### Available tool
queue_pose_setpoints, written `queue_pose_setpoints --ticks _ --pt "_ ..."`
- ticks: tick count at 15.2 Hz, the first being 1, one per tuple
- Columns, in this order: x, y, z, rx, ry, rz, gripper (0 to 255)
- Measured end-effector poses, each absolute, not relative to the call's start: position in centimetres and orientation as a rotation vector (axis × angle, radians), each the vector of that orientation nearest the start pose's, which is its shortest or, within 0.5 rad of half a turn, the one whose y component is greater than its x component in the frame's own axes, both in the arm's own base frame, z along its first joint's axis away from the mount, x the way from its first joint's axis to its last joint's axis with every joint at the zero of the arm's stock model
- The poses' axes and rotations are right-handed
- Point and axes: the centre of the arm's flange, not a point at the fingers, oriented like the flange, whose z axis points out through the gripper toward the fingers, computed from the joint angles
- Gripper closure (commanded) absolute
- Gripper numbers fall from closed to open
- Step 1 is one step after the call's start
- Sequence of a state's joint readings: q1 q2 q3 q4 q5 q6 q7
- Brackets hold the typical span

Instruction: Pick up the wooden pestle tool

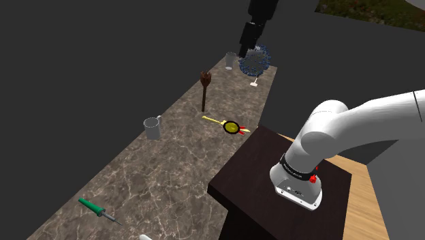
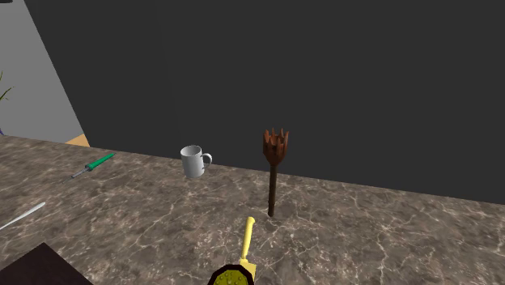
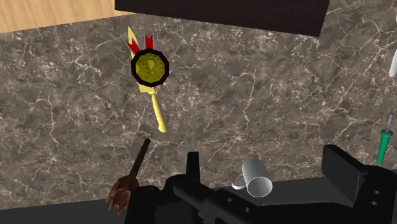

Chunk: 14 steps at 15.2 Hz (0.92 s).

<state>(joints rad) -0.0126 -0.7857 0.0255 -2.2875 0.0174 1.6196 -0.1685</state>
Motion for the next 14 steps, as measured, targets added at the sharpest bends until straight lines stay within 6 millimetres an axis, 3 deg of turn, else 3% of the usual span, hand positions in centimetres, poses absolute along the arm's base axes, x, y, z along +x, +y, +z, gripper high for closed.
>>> queue_pose_setpoints --ticks 4,14 --pt "33.0 -0.5 61.2 -3.135 -0.312 -0.183 0" --pt "41.7 -6.5 54.1 -3.135 -0.491 -0.179 0"
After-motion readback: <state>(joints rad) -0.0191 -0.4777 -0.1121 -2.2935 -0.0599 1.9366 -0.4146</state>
